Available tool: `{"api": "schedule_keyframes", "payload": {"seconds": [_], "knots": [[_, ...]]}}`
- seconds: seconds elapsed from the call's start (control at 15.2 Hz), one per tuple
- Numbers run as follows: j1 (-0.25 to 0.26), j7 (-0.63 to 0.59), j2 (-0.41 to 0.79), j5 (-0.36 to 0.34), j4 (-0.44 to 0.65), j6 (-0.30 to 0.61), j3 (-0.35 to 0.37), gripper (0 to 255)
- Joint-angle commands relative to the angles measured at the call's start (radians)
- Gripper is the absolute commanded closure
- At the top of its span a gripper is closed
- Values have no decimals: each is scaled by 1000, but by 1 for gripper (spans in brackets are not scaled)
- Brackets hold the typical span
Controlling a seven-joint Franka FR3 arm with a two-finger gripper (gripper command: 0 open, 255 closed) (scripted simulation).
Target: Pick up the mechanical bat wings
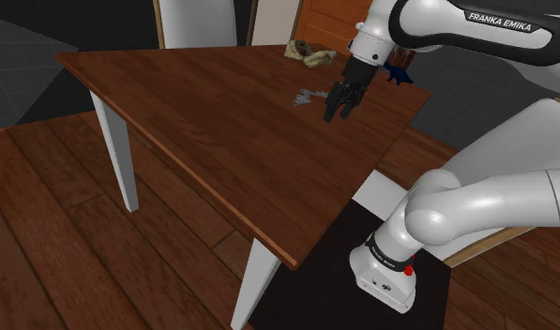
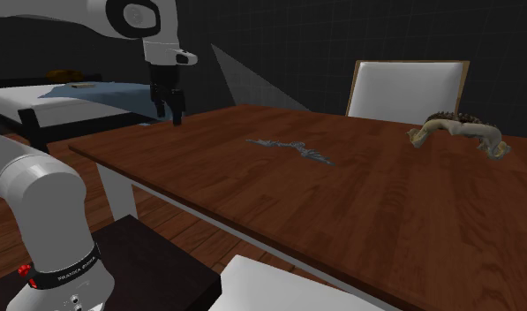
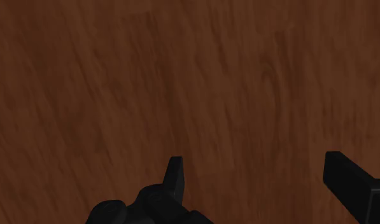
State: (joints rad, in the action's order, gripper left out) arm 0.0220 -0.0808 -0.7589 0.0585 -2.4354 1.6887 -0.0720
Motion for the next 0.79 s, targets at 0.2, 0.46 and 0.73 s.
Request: {"api": "schedule_keyframes", "payload": {"seconds": [0.2,0.46,0.73], "knots": [[-26,-35,117,-10,63,51,-11,0],[-58,-81,268,-21,159,102,-28,0],[-88,-127,413,-29,268,134,-51,0]]}}
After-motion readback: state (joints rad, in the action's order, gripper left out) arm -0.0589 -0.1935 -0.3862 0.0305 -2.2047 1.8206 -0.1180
